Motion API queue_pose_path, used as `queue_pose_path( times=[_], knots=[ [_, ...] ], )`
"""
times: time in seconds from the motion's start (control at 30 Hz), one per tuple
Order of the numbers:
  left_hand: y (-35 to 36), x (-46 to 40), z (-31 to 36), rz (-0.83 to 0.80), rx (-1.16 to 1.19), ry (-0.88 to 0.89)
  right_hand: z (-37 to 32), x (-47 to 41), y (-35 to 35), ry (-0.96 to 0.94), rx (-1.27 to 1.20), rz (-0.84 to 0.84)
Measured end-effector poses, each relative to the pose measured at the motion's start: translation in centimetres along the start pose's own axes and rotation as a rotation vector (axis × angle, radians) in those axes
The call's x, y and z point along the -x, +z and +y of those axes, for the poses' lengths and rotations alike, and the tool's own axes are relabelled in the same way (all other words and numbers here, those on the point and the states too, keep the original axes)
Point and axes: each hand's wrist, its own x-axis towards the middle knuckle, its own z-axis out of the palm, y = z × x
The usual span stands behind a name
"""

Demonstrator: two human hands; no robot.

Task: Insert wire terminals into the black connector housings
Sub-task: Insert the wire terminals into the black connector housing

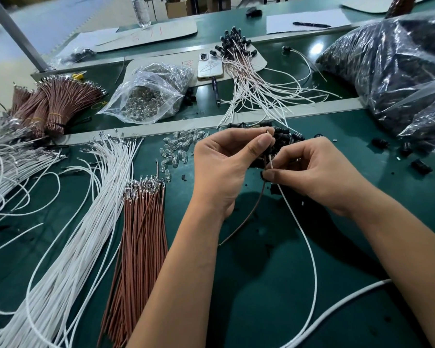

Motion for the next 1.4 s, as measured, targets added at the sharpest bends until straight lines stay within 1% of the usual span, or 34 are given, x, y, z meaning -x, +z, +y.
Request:
queue_pose_path(
  times=[0.17, 0.4, 0.67, 0.8, 0.93, 1.1, 1.27, 1.4],
  knots=[
    [-0.03, -0.10, 0.04, -0.003, -0.010, 0.087, -0.15, 0.11, 0.03, 0.004, 0.025, 0.010],
    [0.17, 0.00, -0.06, -0.098, -0.005, 0.160, -0.15, 0.13, 0.07, -0.020, -0.027, 0.002],
    [0.51, 0.12, -0.11, -0.089, 0.011, 0.146, 0.06, -0.13, 0.16, -0.106, -0.130, 0.030],
    [0.38, 0.14, -0.17, -0.095, -0.004, 0.101, 0.03, -0.13, 0.18, -0.121, -0.080, 0.044],
    [0.09, 0.15, -0.09, -0.117, -0.062, 0.048, -0.12, -0.07, 0.16, -0.145, -0.081, 0.052],
    [-0.15, 0.24, 0.01, -0.125, -0.162, 0.023, -0.17, -0.03, 0.12, -0.153, -0.058, 0.054],
    [-0.13, 0.24, -0.04, -0.108, -0.268, 0.043, 0.09, -0.16, -0.01, -0.144, -0.039, 0.043],
    [-0.05, 0.23, -0.14, -0.099, -0.277, 0.065, 0.04, -0.15, 0.05, -0.151, -0.044, 0.048]
  ],
)
